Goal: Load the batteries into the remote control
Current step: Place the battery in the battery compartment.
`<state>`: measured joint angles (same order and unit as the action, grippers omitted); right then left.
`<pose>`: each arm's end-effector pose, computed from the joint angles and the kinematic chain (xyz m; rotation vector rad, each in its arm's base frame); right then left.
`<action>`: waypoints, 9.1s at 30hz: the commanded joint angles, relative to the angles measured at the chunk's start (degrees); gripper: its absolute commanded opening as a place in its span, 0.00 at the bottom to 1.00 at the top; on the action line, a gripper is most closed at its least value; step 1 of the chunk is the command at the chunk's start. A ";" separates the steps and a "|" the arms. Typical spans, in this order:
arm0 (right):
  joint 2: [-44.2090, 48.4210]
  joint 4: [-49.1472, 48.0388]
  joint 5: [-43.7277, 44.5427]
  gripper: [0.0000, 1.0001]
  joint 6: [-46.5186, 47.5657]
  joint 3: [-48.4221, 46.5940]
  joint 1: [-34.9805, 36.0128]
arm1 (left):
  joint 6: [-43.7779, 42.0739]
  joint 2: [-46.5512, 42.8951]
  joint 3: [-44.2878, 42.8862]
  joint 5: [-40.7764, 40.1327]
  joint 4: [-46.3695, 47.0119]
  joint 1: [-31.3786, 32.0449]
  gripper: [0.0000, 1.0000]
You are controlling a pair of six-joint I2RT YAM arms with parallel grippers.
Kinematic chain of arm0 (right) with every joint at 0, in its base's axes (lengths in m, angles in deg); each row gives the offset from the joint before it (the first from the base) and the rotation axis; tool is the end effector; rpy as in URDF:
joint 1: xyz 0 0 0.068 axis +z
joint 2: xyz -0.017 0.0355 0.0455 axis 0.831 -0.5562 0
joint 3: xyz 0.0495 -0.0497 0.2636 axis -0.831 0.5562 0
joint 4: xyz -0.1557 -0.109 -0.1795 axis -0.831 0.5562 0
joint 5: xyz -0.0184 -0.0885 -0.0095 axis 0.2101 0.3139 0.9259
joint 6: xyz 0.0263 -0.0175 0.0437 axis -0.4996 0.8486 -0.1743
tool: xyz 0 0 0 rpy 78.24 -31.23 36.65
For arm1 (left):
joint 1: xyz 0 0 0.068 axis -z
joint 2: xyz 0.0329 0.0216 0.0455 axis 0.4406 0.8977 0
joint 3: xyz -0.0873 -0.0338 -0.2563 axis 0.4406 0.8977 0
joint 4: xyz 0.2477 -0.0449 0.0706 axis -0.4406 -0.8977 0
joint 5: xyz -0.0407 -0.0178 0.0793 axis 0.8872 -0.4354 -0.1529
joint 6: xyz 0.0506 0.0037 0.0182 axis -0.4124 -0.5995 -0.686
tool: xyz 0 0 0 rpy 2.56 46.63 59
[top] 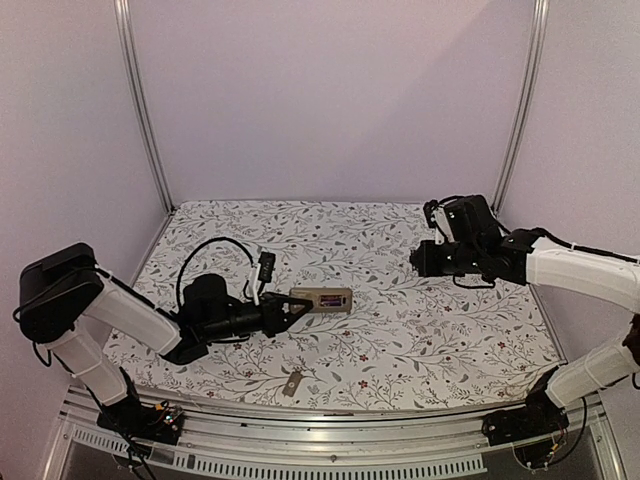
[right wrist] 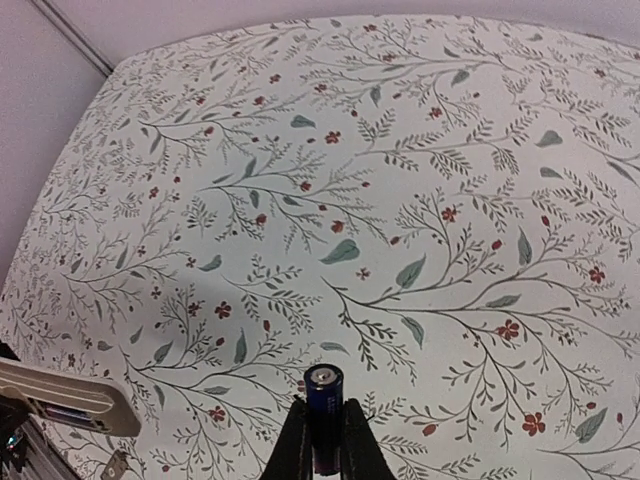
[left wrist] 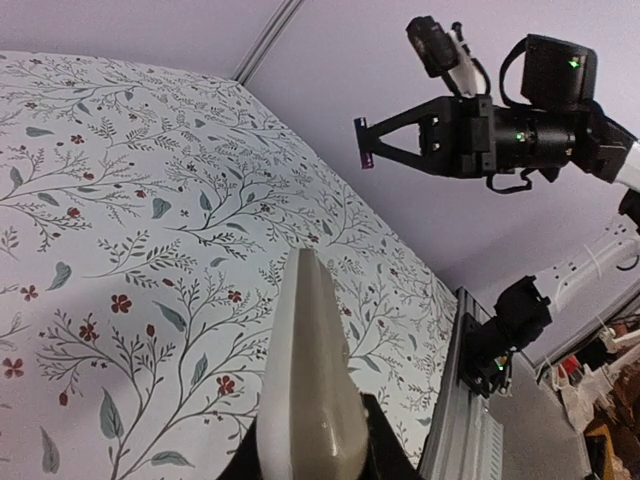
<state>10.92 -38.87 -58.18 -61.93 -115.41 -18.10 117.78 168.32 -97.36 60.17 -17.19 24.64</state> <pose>0.2327 0.1790 0.2674 -0.2432 2.2494 0.5049 0.1727 -0.2253 0.1583 0.4208 1.8360 -1.3212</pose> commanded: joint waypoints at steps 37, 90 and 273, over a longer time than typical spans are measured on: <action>-10.89 -19.33 -32.11 0.00 49.29 -1.15 14.19 | 7.25 2.44 0.75 1.42 -7.65 -0.05 0.00; -32.22 -29.31 -28.64 0.00 62.32 -1.41 11.96 | 11.05 13.11 -1.78 8.67 -3.24 -4.89 0.00; -30.10 -38.49 -41.34 0.00 55.81 -2.71 8.39 | 15.38 24.24 -7.95 16.81 -1.57 -8.86 0.00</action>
<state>-18.78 -72.42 -94.76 -6.20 -120.63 -9.71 133.52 190.62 -106.19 76.72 -14.96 15.79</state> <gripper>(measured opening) 0.070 0.183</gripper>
